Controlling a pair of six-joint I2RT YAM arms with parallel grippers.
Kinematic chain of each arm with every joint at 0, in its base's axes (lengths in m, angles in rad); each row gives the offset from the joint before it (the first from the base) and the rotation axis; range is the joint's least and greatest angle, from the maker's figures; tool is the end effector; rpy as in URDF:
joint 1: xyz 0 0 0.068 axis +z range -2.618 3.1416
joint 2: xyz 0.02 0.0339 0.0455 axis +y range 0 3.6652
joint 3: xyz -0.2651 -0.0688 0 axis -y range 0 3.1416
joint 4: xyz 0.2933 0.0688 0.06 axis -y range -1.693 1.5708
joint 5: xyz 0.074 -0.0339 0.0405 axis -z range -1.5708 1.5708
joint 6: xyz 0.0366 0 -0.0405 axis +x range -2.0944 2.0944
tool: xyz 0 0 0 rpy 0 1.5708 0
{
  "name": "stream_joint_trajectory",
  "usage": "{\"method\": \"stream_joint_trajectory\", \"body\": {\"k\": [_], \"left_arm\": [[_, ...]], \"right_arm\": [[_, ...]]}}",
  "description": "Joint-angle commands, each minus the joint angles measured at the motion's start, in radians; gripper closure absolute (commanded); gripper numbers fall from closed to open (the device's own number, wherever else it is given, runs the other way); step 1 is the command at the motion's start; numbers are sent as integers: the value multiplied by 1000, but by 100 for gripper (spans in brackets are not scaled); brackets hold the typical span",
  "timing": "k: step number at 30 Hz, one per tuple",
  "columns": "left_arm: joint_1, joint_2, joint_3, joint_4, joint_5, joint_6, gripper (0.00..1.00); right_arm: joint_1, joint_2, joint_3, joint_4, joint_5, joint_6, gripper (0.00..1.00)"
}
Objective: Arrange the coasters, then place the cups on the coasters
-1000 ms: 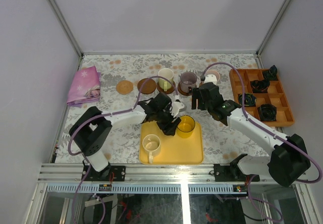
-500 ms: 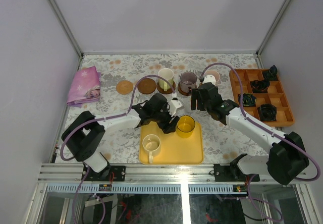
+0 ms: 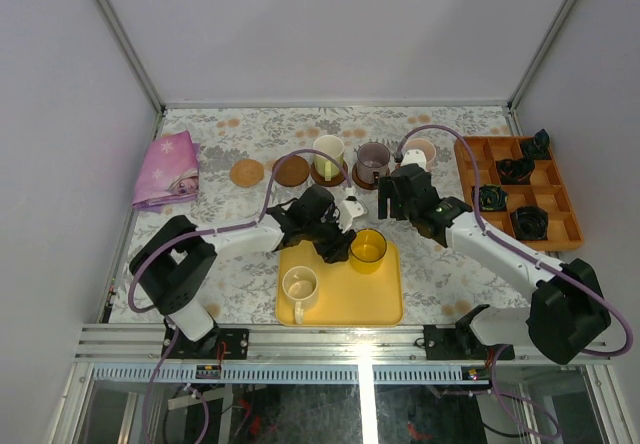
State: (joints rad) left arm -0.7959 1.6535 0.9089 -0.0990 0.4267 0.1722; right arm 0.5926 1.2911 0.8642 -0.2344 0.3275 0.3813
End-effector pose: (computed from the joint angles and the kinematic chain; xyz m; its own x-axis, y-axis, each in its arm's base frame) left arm 0.2478 -0.2747 0.1429 -0.3705 0.6013 -0.7079 0.9200 0.3424 -0.1907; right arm 0.2757 0.1714 0.2347 -0.5913 0.0267 -0.8060 -0.1058 0.9882 0.1103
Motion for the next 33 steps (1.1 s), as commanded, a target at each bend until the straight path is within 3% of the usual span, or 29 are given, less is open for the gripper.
{"method": "stream_joint_trajectory", "body": {"k": [1,9,19,33], "left_arm": [[3,13,35,31,26,27,58],[4,25,51,21,71,24,67],[2,-8,62,-21,79,15,87],[3,-207,79,-77,-104,20,88]], "right_arm": [[-7,6,20,18,4,1,23],[-6,25,25,20,-3,4,23],[-6,33,31,15,2,5,23],[-6,39,27,18,2,10,23]]}}
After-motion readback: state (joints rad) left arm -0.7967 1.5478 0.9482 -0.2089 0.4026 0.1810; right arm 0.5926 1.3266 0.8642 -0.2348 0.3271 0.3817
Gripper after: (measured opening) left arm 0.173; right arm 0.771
